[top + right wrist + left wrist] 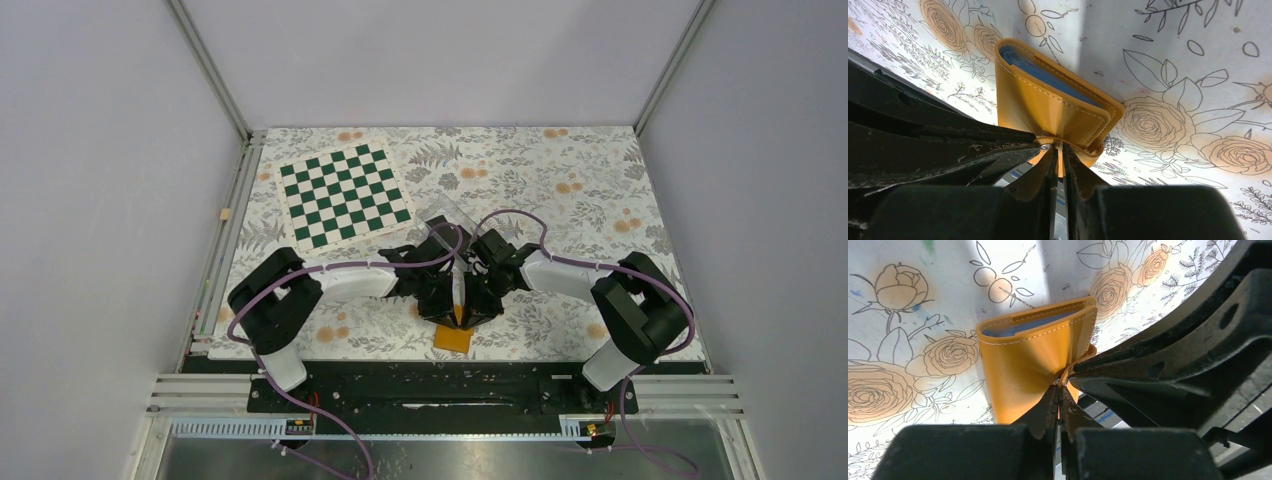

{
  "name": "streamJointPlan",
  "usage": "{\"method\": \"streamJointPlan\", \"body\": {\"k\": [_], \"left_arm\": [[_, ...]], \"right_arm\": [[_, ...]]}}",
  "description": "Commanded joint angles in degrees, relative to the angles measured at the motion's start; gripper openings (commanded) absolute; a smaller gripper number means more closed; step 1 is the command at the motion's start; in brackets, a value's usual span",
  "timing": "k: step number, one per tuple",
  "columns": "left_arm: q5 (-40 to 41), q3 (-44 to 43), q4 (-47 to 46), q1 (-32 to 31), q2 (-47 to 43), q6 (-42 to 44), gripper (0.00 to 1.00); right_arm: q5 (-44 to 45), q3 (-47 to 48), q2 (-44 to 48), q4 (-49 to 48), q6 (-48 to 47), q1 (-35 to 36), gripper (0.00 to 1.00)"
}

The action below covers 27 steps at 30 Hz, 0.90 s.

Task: Put the credit cards into the card holder
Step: Close the card holder at the center of the board.

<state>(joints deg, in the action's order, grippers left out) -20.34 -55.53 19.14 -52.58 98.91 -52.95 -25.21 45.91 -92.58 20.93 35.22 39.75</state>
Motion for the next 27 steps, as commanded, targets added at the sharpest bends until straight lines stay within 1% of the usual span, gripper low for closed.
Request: {"method": "streamJointPlan", "body": {"k": [1, 9, 11, 14, 21, 27], "left_arm": [[-0.52, -0.94, -2.88, -0.19, 1.26, -0.17, 0.0], [0.73, -1.5, -1.16, -0.19, -1.13, 0.88, 0.0], [1.31, -1.93, -0.23, -0.2, -1.55, 1.29, 0.0], [2.28, -2.55, 1.02, -0.21, -2.27, 1.81, 0.0], [3.16, -4.24, 3.81, -0.18, -2.04, 3.51, 0.0], [2.97, -4.33, 3.98, -0.2, -1.75, 3.64, 0.0]], "right_arm": [[6.19, -3.02, -3.34, 0.82, -2.07, 2.38, 0.17], [7.35, -1.3, 2.86, 2.3, -3.44, 2.42, 0.24], [8.47, -0.42, 4.45, 3.11, -3.51, 2.36, 0.29], [10.07, 1.25, 5.79, 4.22, -3.47, 2.3, 0.32], [13.47, 4.58, 4.86, 6.86, -3.89, 2.35, 0.31], [13.54, 6.13, 3.39, 6.79, -3.74, 2.33, 0.29]]}}
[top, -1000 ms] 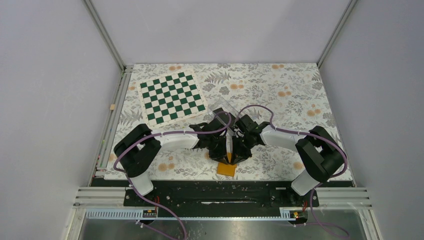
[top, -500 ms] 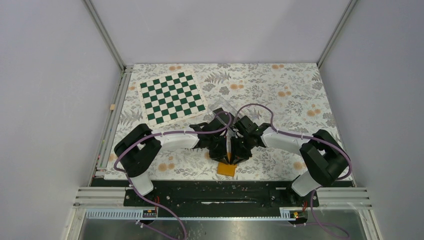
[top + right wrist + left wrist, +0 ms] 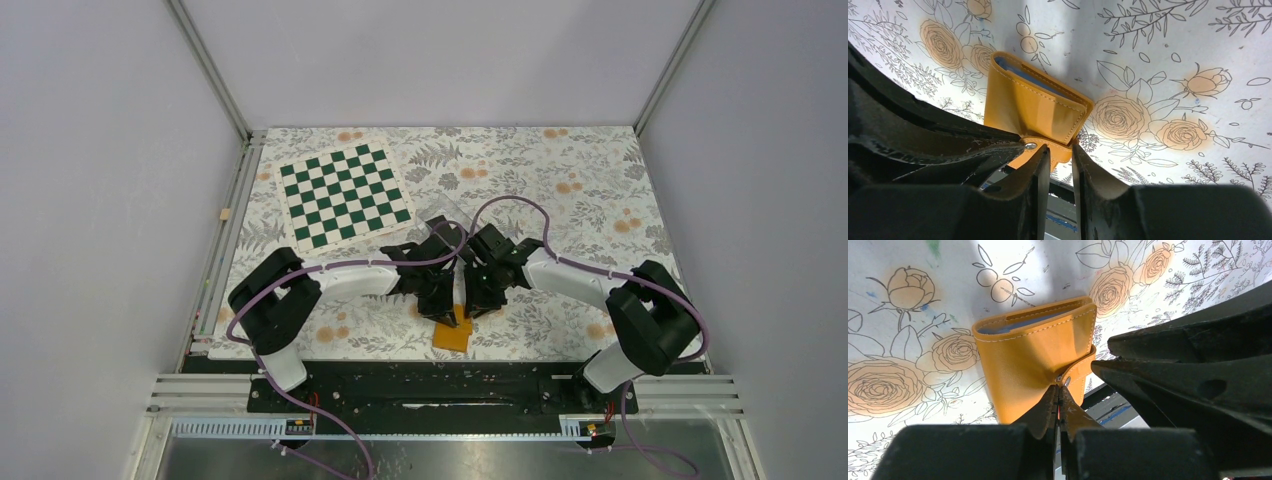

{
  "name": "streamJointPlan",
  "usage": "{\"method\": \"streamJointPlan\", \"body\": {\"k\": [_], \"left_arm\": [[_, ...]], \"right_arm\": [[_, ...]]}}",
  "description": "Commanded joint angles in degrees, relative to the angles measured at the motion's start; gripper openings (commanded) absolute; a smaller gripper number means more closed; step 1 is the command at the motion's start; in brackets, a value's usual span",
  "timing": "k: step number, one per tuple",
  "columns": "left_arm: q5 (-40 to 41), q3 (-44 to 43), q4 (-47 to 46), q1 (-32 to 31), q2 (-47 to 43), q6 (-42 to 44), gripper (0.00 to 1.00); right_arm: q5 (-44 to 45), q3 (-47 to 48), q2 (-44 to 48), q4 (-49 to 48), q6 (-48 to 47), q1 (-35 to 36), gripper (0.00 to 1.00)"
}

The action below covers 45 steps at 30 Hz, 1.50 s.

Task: Put the credit cards into the card holder
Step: Close the card holder at the center of the board.

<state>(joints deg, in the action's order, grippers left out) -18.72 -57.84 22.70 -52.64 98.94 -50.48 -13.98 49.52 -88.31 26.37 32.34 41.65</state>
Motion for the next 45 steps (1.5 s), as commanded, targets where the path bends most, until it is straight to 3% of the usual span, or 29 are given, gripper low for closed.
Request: {"method": "streamJointPlan", "body": {"k": [1, 3, 7, 10, 43, 45], "left_arm": [[1.38, -1.95, 0.42, -0.13, -1.8, 1.17, 0.0], [1.36, -1.99, 0.42, -0.1, -1.79, 1.17, 0.0], [1.36, -1.98, 0.39, -0.16, -1.68, 1.26, 0.0], [1.33, -1.92, 0.2, -0.17, -1.96, 1.02, 0.0], [1.76, -4.3, 1.65, 0.65, -1.0, 1.96, 0.0], [1.36, -3.77, 1.09, 0.62, -1.35, 1.53, 0.08]], "right_arm": [[2.63, 2.7, -0.95, 1.37, -0.79, 0.44, 0.28], [2.89, 3.13, -1.44, 1.4, -0.7, 0.37, 0.26], [1.89, 4.67, -4.66, 1.7, -0.87, 0.37, 0.08], [1.38, 4.73, -7.14, 1.49, -0.73, 0.39, 0.05], [1.31, 2.07, -9.17, 1.16, -1.04, 0.41, 0.03], [1.22, 2.16, -9.23, 1.23, -1.04, 0.38, 0.03]]}}
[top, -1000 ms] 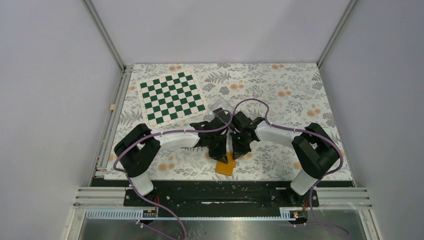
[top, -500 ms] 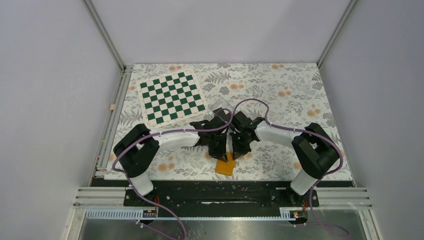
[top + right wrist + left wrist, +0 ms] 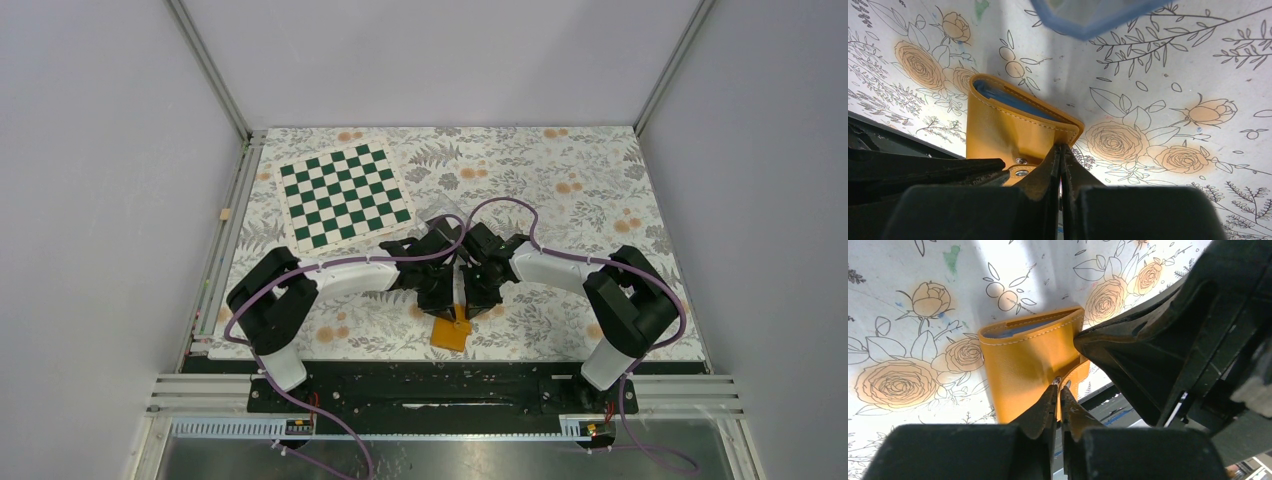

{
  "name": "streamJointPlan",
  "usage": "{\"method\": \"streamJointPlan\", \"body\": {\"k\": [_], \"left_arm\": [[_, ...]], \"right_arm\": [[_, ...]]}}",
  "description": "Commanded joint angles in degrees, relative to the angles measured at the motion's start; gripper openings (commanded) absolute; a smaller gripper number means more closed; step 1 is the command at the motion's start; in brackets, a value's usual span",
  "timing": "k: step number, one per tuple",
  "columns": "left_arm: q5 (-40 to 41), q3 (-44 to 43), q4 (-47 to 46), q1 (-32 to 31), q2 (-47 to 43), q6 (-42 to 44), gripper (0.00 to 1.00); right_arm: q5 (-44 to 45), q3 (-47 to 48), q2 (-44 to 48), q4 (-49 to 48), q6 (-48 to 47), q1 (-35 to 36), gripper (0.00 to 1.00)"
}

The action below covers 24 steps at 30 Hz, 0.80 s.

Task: Put the credit cards into the card holder
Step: Close the card holder at the center of the board.

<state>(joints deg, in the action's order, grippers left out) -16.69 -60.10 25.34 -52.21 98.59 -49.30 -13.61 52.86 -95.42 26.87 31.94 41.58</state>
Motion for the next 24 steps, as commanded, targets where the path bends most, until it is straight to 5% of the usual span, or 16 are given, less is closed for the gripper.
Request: {"method": "streamJointPlan", "body": {"k": [1, 24], "left_arm": [[-1.02, -1.16, -1.91, 0.21, -1.2, 0.12, 0.12], [-1.17, 0.37, -1.24, -0.1, 1.36, 0.3, 0.2]], "right_arm": [[0.78, -1.18, -2.14, 0.76, -0.7, 0.5, 0.03], [0.42, -1.29, -2.37, 0.68, -0.74, 0.46, 0.03]]}}
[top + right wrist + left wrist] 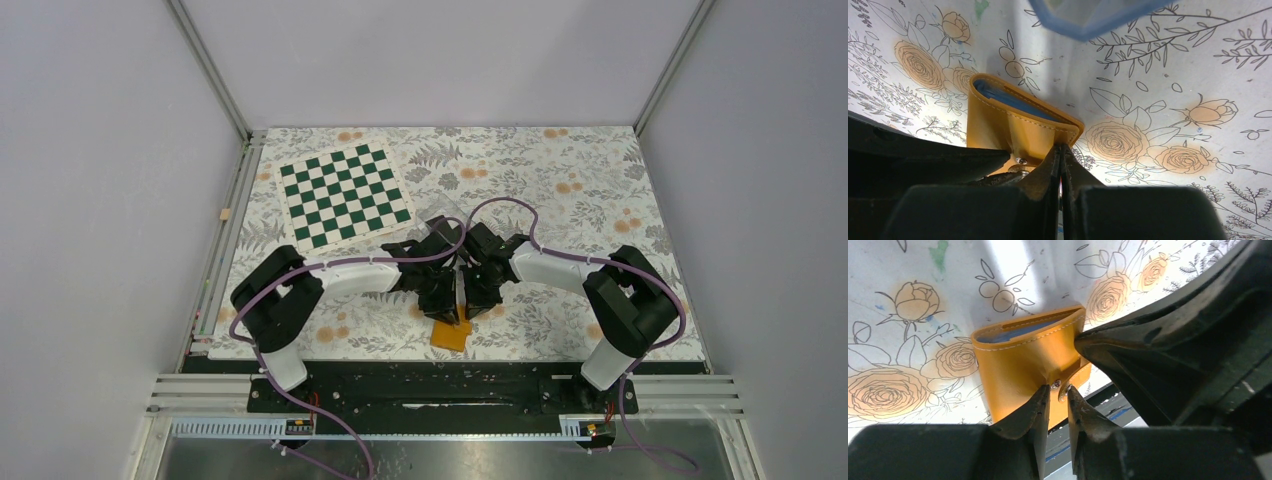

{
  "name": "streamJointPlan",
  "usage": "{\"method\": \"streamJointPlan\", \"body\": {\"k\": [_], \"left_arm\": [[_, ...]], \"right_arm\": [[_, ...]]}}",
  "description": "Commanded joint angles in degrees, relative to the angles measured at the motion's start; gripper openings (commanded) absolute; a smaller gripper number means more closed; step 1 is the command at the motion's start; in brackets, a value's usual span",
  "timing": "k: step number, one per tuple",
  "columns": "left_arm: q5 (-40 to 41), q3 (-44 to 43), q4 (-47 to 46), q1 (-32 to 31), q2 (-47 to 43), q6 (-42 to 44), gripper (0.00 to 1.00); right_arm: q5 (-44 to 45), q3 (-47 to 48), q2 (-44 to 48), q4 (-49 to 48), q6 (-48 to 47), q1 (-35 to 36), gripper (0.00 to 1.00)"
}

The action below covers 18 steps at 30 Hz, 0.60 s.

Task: Put the credit cards into the card holder
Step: Close the card holder at the center of the board.

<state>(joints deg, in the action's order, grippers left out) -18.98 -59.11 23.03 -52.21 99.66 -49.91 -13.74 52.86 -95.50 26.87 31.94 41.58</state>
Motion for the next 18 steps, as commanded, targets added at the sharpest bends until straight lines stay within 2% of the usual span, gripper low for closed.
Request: {"method": "streamJointPlan", "body": {"k": [1, 7, 18], "left_arm": [[1.16, -0.42, 1.11, -0.09, 0.21, 0.95, 0.2], [0.5, -0.27, 0.63, -0.73, 0.51, 0.83, 0.12], [-0.77, 1.43, -1.85, -1.07, 0.21, -0.46, 0.11]], "right_arm": [[0.56, -1.26, -2.32, 0.72, -0.76, 0.49, 0.03], [0.49, -1.18, -2.58, 0.69, -0.79, 0.45, 0.03], [0.31, -1.2, -2.49, 0.7, -0.83, 0.44, 0.04]]}}
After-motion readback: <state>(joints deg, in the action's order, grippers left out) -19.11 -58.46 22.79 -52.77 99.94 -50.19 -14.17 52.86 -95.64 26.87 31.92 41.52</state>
